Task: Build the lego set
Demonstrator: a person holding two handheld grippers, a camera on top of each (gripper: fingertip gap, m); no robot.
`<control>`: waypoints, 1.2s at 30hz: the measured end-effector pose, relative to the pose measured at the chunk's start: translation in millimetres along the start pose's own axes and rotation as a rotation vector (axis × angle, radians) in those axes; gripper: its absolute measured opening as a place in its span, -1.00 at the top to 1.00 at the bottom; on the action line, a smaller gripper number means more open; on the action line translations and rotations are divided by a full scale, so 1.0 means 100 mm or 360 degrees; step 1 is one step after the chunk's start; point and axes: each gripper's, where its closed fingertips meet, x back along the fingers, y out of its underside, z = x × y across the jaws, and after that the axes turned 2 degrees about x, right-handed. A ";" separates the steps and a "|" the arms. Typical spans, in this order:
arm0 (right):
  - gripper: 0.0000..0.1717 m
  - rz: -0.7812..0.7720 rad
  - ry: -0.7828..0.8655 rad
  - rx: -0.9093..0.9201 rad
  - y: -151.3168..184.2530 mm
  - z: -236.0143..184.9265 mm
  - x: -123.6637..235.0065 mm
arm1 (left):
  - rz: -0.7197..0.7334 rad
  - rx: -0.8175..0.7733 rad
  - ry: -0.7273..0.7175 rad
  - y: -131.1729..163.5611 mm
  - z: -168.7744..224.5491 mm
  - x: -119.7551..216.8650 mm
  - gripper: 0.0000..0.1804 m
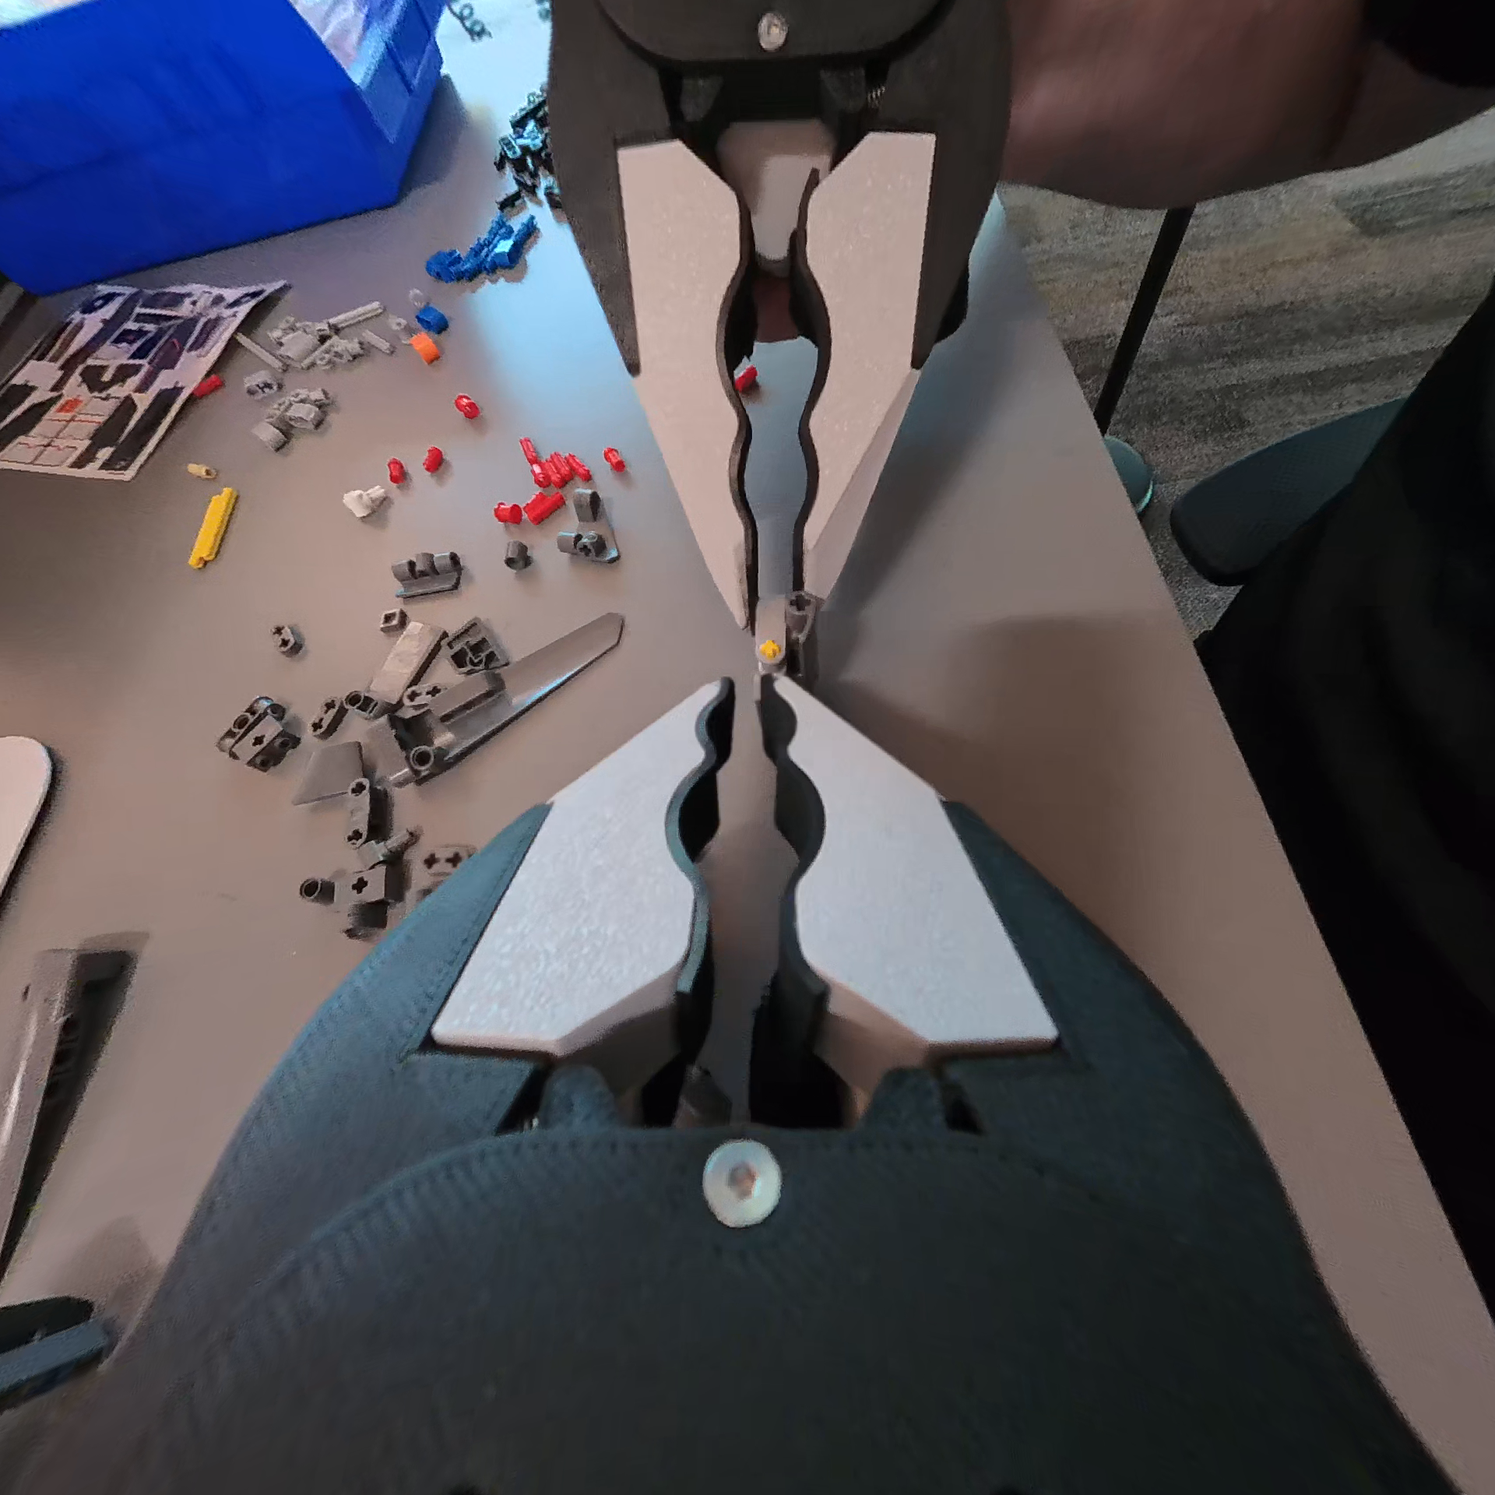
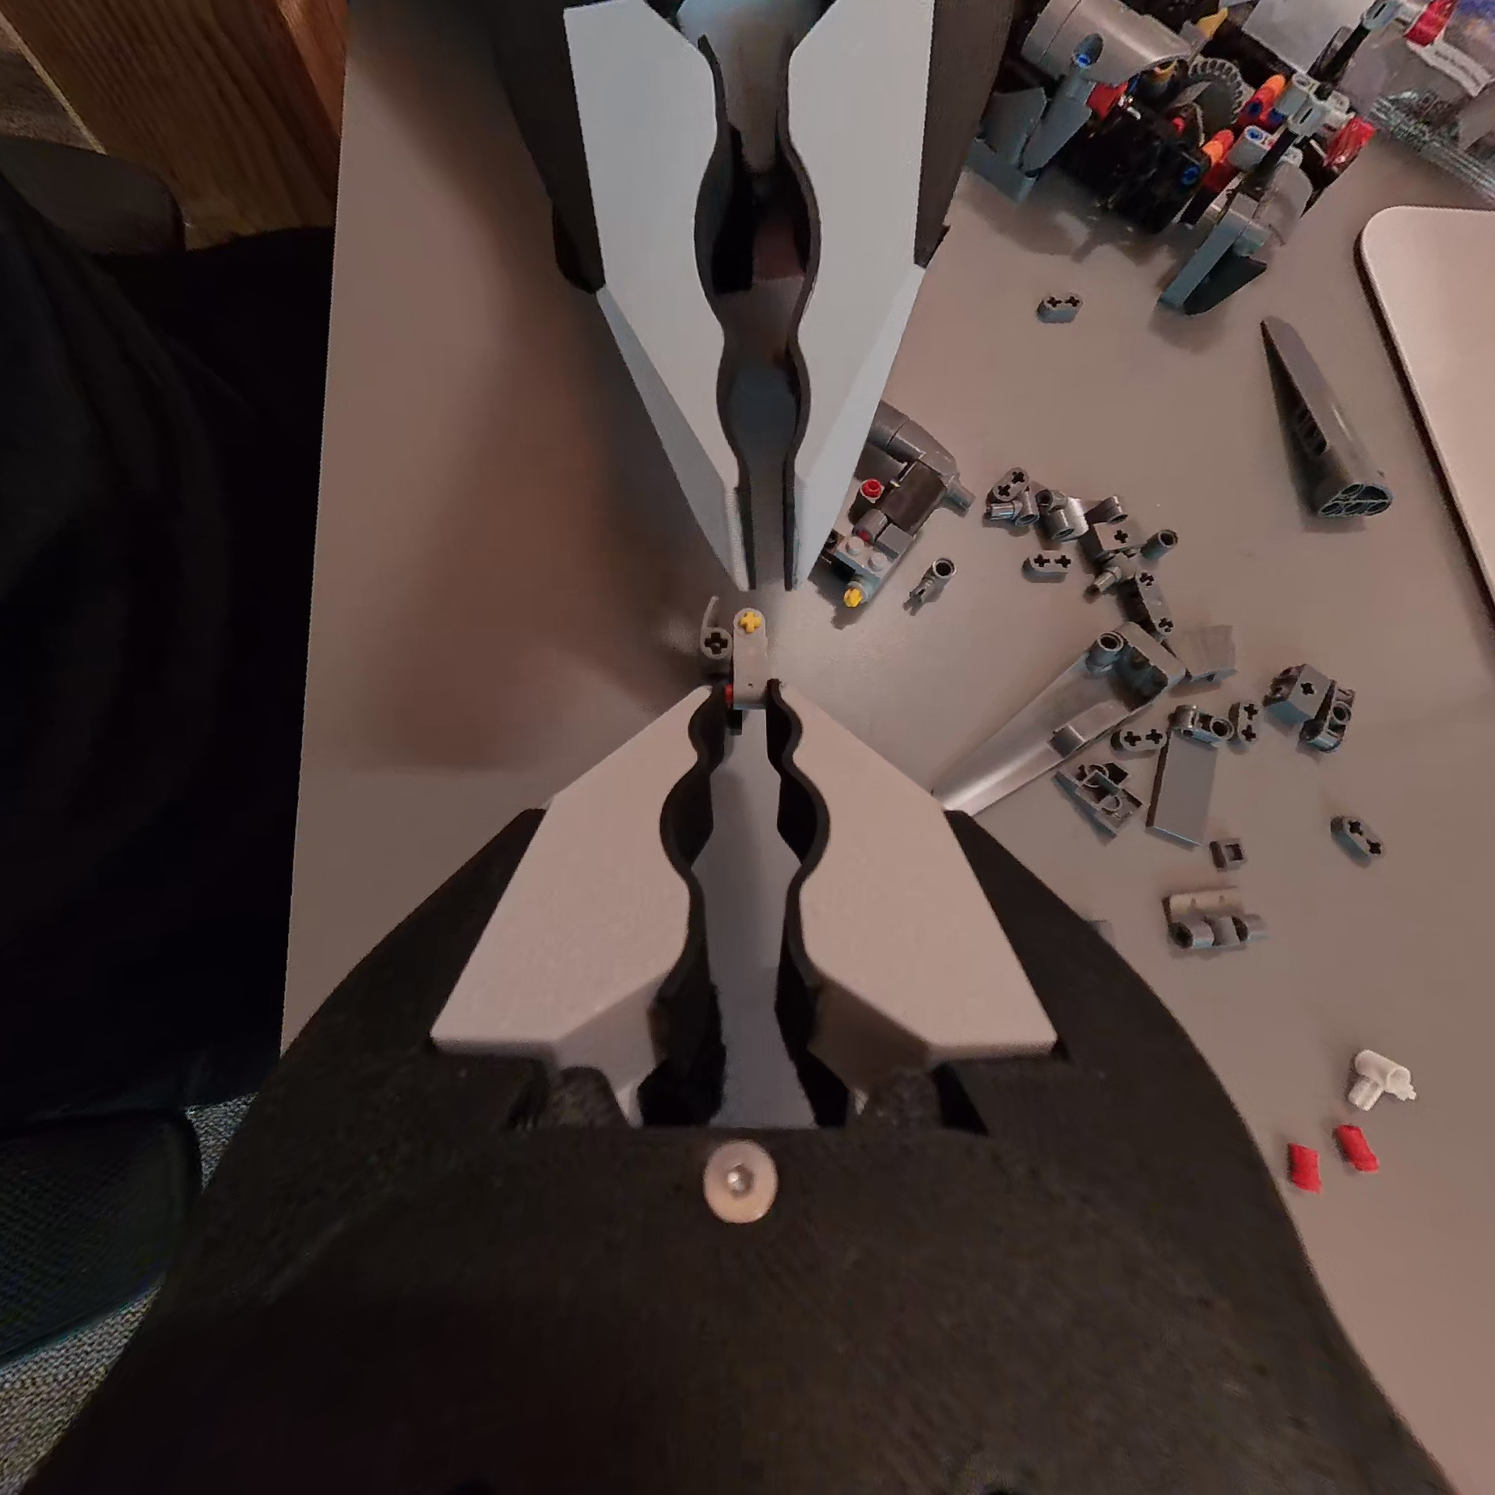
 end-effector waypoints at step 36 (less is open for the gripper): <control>0.94 -0.0196 -0.0084 0.0084 -0.02 0.02 -0.04 | -0.0045 -0.0035 0.0018 0.05 0.04 -0.04 1.00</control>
